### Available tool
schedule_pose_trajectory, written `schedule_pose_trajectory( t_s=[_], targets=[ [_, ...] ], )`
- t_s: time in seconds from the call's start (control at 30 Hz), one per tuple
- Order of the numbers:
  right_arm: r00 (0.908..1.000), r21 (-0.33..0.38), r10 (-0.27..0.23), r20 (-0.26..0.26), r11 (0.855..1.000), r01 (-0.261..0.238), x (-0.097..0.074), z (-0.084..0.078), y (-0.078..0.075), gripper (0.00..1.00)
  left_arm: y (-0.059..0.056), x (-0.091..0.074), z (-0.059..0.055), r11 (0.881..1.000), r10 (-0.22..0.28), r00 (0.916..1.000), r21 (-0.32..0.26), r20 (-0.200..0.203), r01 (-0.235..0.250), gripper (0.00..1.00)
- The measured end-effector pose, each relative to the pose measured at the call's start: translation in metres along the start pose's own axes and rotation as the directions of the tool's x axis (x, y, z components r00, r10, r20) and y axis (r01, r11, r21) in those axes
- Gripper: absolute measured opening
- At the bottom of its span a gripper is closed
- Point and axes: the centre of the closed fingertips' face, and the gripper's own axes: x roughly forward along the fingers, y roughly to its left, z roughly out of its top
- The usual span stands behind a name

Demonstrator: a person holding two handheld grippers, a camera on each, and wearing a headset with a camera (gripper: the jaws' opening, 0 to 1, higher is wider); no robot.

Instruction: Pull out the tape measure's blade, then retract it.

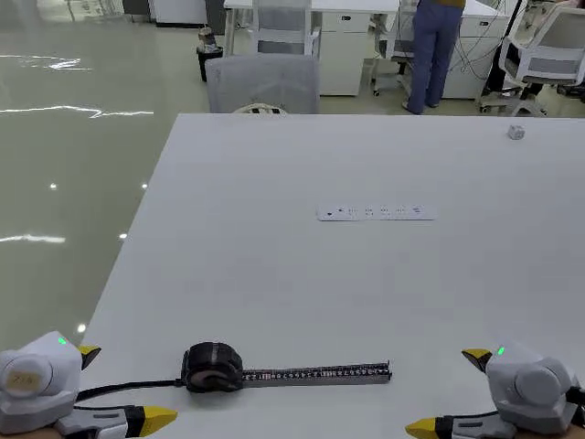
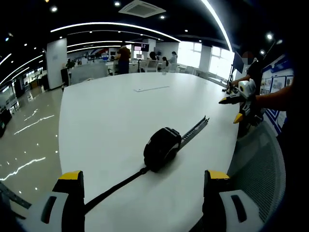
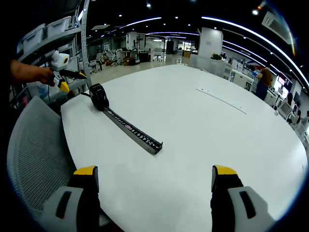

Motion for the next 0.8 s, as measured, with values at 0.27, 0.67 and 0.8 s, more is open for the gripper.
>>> schedule_pose_trajectory(
  t_s=[0.27, 0.67, 0.8],
  targets=[
    [0.9995, 0.049, -0.027, 0.017, 0.998, 0.026, -0.019, -0.011, 0.012, 1.00, 0.000, -0.020, -0.009, 0.999, 0.031, 0.9992, -0.042, 0.026, -0.030, 1.00],
    [0.9989, 0.106, -0.040, 0.025, 0.994, 0.037, -0.039, -0.030, 0.024, 1.00, -0.001, -0.033, -0.031, 0.997, 0.051, 0.9982, -0.059, 0.031, -0.050, 1.00],
    [0.9986, 0.106, -0.050, 0.016, 0.993, 0.048, -0.039, -0.032, 0.022, 1.00, 0.002, -0.031, -0.031, 0.998, 0.046, 0.9985, -0.043, 0.031, -0.045, 1.00]
  ],
)
